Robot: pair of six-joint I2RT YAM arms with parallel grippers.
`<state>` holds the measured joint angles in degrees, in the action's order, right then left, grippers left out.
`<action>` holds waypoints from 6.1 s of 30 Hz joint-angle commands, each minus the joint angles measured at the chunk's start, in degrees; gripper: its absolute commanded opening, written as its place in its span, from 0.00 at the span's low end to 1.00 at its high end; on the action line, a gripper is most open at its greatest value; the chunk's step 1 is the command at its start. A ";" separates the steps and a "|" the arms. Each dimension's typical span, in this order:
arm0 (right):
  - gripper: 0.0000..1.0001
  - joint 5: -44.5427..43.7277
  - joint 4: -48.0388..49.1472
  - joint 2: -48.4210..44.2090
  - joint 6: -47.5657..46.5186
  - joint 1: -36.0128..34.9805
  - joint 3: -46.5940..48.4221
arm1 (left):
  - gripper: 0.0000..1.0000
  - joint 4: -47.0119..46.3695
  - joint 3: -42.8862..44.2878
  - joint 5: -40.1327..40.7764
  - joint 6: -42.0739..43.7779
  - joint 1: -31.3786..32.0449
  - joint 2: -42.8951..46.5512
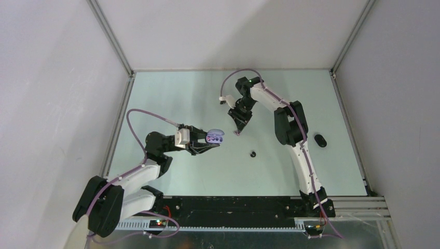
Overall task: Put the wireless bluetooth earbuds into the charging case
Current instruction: Pick up the earbud from the center of the board.
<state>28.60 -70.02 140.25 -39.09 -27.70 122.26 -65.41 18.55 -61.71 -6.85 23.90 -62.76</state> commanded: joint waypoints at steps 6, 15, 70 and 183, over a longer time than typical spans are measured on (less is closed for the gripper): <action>0.38 1.80 -2.28 2.14 -0.75 -0.37 2.73 | 0.00 -1.65 0.38 -0.34 1.62 -0.32 1.06; 0.37 2.94 -3.35 3.21 -0.64 -0.38 3.61 | 0.00 -1.71 0.29 -0.41 1.80 -0.35 1.15; 0.35 3.19 13.63 -11.95 35.49 1.99 -20.24 | 0.00 -2.86 -0.07 -0.35 1.60 -0.25 2.64; 0.24 18.93 39.85 -7.55 55.96 5.78 -28.66 | 0.00 -3.20 0.97 -0.90 1.41 -0.30 -1.58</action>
<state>47.62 -36.03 131.74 13.74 -23.44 94.41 -65.47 18.52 -61.95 -5.98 23.90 -64.27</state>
